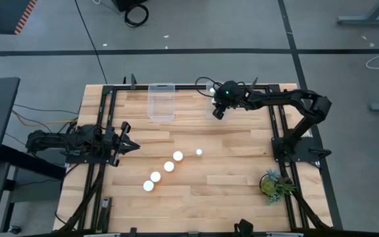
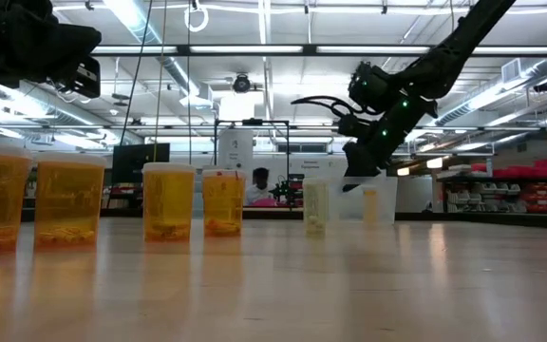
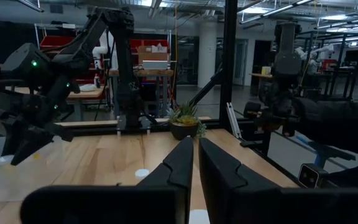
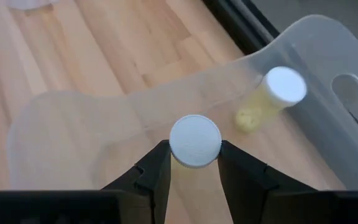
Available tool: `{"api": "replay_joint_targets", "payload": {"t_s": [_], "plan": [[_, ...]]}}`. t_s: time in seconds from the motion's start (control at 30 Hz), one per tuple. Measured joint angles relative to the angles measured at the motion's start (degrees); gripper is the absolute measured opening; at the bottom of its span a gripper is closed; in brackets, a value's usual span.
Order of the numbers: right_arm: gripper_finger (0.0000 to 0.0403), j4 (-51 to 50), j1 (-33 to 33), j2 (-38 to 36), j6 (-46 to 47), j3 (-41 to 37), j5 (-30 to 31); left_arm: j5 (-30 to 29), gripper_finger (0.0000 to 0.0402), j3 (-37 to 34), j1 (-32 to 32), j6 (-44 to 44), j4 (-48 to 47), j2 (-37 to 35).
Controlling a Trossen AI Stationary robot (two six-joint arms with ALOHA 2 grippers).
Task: Pick and place medicine bottles into bin by pill shape (circle, oval)
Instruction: Put the top small yellow pill bottle into the right transparent bin
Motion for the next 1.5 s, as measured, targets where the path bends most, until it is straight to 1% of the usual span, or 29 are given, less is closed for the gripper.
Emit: {"api": "replay_joint_targets", "payload": {"t_s": [0.1, 0.33, 0.5, 0.73, 1.0, 1.33, 1.5], "plan": [[0.0133, 0.05, 0.02, 0.21, -0.69, 0.0, -0.21, -0.01, 0.0034, 0.0, 0.01, 0.01, 0.0, 0.01], [0.0133, 0.02, 0.04, -0.03, -1.33, 0.0, -3.33, 0.0, 0.0024, 0.0, 0.0, 0.0, -0.02, 0.0], [0.0133, 0.01, 0.03, -0.03, -1.95, 0.0, -5.1, 0.0, 0.0027, -0.01, 0.01, 0.0, -0.01, 0.01], [0.0133, -1.29, 0.02, -0.03, -3.13, 0.0, -5.63, 0.0, 0.0036, -0.02, 0.02, 0.02, -0.01, 0.02], [0.0134, -1.32, 0.2, -0.08, -4.06, 0.0, -6.27, 0.0, 0.0026, 0.0, 0.0, -0.01, 0.0, 0.0], [0.0152, -1.33, 0.2, -0.1, -4.06, 0.0, -6.25, -0.02, 0.0035, 0.0, 0.02, 0.02, 0.0, 0.02], [0.0159, -1.33, 0.2, -0.1, -4.06, 0.0, -6.25, 0.0, 0.0032, -0.01, 0.01, 0.0, 0.0, 0.0]]}}
